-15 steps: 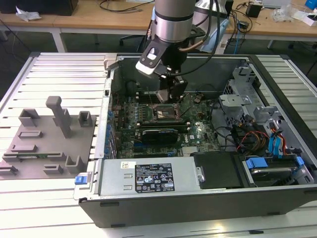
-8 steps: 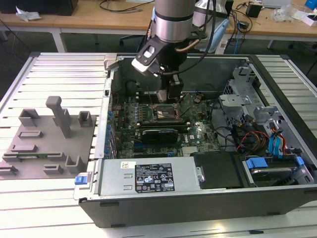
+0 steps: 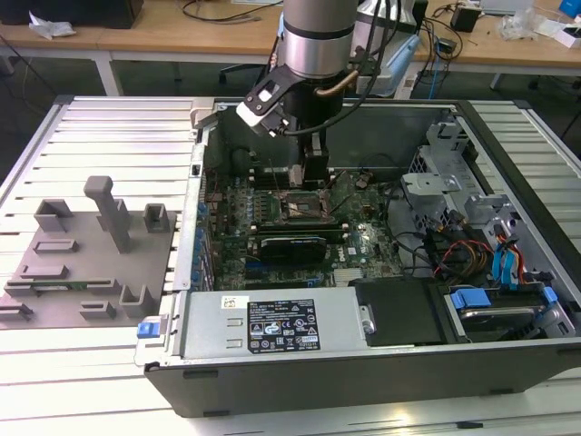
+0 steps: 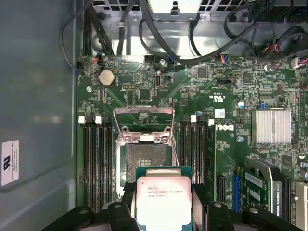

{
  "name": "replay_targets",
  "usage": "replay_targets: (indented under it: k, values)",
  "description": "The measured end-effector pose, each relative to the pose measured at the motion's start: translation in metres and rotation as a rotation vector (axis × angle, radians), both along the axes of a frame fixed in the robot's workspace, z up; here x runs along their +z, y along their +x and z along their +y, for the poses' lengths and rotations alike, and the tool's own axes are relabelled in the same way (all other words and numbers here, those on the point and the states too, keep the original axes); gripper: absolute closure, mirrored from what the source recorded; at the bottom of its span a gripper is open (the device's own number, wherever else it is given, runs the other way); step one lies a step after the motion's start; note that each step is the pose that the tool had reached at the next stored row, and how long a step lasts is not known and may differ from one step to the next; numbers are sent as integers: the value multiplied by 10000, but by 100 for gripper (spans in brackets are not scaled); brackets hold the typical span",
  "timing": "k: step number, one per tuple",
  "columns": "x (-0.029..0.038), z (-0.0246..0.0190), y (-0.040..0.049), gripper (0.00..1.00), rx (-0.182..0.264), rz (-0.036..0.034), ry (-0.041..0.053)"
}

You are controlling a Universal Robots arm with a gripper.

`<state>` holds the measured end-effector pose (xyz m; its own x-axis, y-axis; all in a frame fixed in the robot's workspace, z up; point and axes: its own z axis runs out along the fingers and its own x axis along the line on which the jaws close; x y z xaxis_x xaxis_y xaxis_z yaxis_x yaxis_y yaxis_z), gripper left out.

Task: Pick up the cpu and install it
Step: 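Place the cpu into insertion slot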

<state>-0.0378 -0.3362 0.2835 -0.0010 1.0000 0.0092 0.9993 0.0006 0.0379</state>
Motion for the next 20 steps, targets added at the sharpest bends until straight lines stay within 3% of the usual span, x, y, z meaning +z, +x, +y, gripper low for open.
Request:
replay_targets:
  k: [7,17,20]
  values:
    - [-76,0,33,45,265,-1,0]
    - [-297,16,49,45,517,0,0]
    - [-354,39,65,45,585,0,2]
